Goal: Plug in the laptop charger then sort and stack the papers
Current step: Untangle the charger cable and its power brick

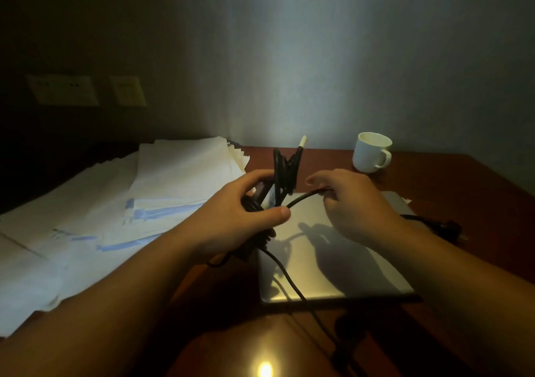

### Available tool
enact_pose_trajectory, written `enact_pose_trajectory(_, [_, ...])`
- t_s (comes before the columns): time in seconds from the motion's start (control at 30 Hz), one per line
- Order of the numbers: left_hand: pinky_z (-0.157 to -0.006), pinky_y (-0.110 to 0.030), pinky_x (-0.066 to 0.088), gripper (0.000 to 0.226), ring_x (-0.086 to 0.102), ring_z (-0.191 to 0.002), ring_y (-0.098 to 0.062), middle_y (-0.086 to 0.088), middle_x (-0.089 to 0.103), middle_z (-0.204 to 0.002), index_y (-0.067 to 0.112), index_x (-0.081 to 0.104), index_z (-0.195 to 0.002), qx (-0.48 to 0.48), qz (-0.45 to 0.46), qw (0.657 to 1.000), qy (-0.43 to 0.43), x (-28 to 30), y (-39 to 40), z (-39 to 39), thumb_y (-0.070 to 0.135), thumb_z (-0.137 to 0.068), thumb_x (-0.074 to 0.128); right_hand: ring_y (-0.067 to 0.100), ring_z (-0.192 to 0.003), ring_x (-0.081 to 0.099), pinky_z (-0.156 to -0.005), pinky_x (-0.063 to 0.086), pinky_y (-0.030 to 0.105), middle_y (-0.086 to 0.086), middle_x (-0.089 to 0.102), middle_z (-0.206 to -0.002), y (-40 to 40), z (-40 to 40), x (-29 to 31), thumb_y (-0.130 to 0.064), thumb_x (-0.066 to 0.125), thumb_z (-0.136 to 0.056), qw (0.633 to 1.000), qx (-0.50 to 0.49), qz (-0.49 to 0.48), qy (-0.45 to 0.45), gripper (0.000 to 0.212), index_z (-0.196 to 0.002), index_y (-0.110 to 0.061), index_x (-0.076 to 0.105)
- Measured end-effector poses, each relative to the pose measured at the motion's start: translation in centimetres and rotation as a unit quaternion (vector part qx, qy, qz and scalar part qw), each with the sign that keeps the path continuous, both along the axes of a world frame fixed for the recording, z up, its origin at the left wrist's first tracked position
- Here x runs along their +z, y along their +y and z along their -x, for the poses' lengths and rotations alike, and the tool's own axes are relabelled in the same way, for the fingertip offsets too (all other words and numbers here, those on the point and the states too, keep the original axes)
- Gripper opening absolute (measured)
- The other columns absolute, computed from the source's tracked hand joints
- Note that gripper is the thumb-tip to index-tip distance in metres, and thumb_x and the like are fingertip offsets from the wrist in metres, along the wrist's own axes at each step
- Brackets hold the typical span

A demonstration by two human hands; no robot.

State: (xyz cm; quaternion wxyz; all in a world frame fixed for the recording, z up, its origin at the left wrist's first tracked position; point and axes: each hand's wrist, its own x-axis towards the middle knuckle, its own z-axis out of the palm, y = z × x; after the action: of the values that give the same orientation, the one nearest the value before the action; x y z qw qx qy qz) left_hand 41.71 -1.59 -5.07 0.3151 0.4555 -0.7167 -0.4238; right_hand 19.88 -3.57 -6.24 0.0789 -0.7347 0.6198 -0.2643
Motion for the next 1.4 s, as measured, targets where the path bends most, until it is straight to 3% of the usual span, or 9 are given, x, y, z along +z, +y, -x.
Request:
enact_pose_trajectory(0.13, [-0.065, -0.019, 0.057, 0.044, 0.073, -0.086, -0.019, -0.006, 0.065, -0.109, 0.048, 0.047, -0.131, 0.01, -0.029, 0.997, 0.065, 0.1, 0.2, 0.3, 0.032, -0.093, 0.062, 0.011, -0.112, 0.053, -0.093, 0.047, 0.03, -0.009, 0.059, -0.124, 0.8, -0.1, 0.0, -0.034, 0.059, -0.095, 0.995, 0.025, 0.021, 0.09, 0.039, -0.134, -0.038, 0.054])
enact_pose_trajectory(0.33, [-0.07, -0.039, 0.053, 0.052, 0.067, -0.088, -0.03, -0.011, 0.064, -0.096, 0.035, 0.059, -0.125, 0.035, -0.11, 0.975, 0.189, -0.1, 0.3, 0.9, 0.05, -0.077, 0.073, 0.015, -0.124, 0.044, -0.11, 0.026, 0.042, -0.014, 0.056, -0.129, 2.0, -1.5, 0.2, -0.044, 0.055, -0.095, 0.972, 0.073, 0.061, 0.215, 0.041, -0.135, -0.041, 0.049])
enact_pose_trajectory(0.63, [-0.073, -0.041, 0.053, 0.072, 0.062, -0.095, -0.03, -0.014, 0.061, -0.109, 0.023, 0.056, -0.13, 0.015, -0.226, 0.936, 0.268, -0.3, 1.4, 1.2, 0.051, -0.067, 0.073, 0.009, -0.085, 0.05, -0.073, 0.049, 0.03, -0.006, 0.057, -0.092, 3.3, -2.2, 0.6, -0.019, 0.05, -0.101, 0.985, 0.141, 0.095, 0.027, 0.01, -0.104, -0.016, 0.059])
enact_pose_trajectory(0.73, [-0.073, -0.042, 0.053, 0.066, 0.062, -0.095, -0.03, -0.016, 0.061, -0.108, 0.024, 0.057, -0.128, 0.026, -0.233, 0.932, 0.278, -0.6, 1.2, 1.4, 0.044, -0.069, 0.079, 0.002, -0.083, 0.047, -0.061, 0.039, 0.015, -0.017, 0.047, -0.082, 4.4, -2.5, 0.7, -0.036, 0.039, -0.103, 0.981, 0.148, 0.118, -0.03, 0.006, -0.103, -0.033, 0.044])
enact_pose_trajectory(0.83, [-0.072, -0.04, 0.053, 0.062, 0.063, -0.094, -0.03, -0.017, 0.061, -0.108, 0.027, 0.059, -0.124, 0.031, -0.22, 0.942, 0.252, -1.0, 1.2, 1.5, 0.043, -0.066, 0.076, -0.002, -0.078, 0.052, -0.056, 0.035, 0.011, -0.022, 0.05, -0.079, 4.9, -2.6, 1.8, -0.053, 0.024, -0.099, 0.976, 0.128, 0.164, -0.059, 0.034, -0.116, -0.034, 0.047])
enact_pose_trajectory(0.97, [-0.071, -0.036, 0.053, 0.061, 0.063, -0.098, -0.03, -0.017, 0.06, -0.111, 0.031, 0.058, -0.126, 0.022, -0.202, 0.951, 0.232, -1.0, 1.7, 1.9, 0.042, -0.07, 0.079, -0.005, -0.079, 0.054, -0.066, 0.04, 0.002, -0.027, 0.048, -0.078, 4.6, -2.3, 2.9, -0.043, 0.029, -0.099, 0.97, 0.11, 0.193, -0.099, 0.041, -0.117, -0.02, 0.057])
enact_pose_trajectory(1.1, [-0.073, -0.037, 0.053, 0.054, 0.064, -0.097, -0.029, -0.014, 0.061, -0.107, 0.03, 0.056, -0.126, 0.02, -0.171, 0.966, 0.191, -0.6, 2.0, 2.1, 0.042, -0.075, 0.071, -0.006, -0.074, 0.049, -0.073, 0.035, -0.004, -0.008, 0.06, -0.089, 4.1, -2.4, 3.7, -0.025, 0.041, -0.101, 0.964, 0.086, 0.237, -0.087, 0.028, -0.113, -0.012, 0.063])
enact_pose_trajectory(1.23, [-0.078, -0.043, 0.059, 0.049, 0.066, -0.094, -0.028, -0.01, 0.063, -0.105, 0.03, 0.053, -0.131, 0.013, -0.132, 0.982, 0.137, -0.5, 2.0, 2.3, 0.039, -0.086, 0.072, 0.002, -0.093, 0.058, -0.068, 0.039, -0.001, -0.004, 0.068, -0.116, 3.9, -2.6, 5.0, -0.042, 0.035, -0.097, 0.969, 0.096, 0.21, -0.086, 0.049, -0.138, -0.023, 0.052])
enact_pose_trajectory(1.4, [-0.087, -0.045, 0.059, 0.057, 0.07, -0.095, -0.03, -0.01, 0.064, -0.109, 0.034, 0.051, -0.132, -0.012, -0.103, 0.99, 0.099, -0.3, 2.2, 2.2, 0.043, -0.081, 0.075, 0.009, -0.108, 0.059, -0.081, 0.041, 0.002, -0.004, 0.066, -0.123, 3.1, -2.1, 6.5, -0.023, 0.046, -0.103, 0.973, 0.078, 0.177, -0.128, 0.034, -0.134, -0.025, 0.058])
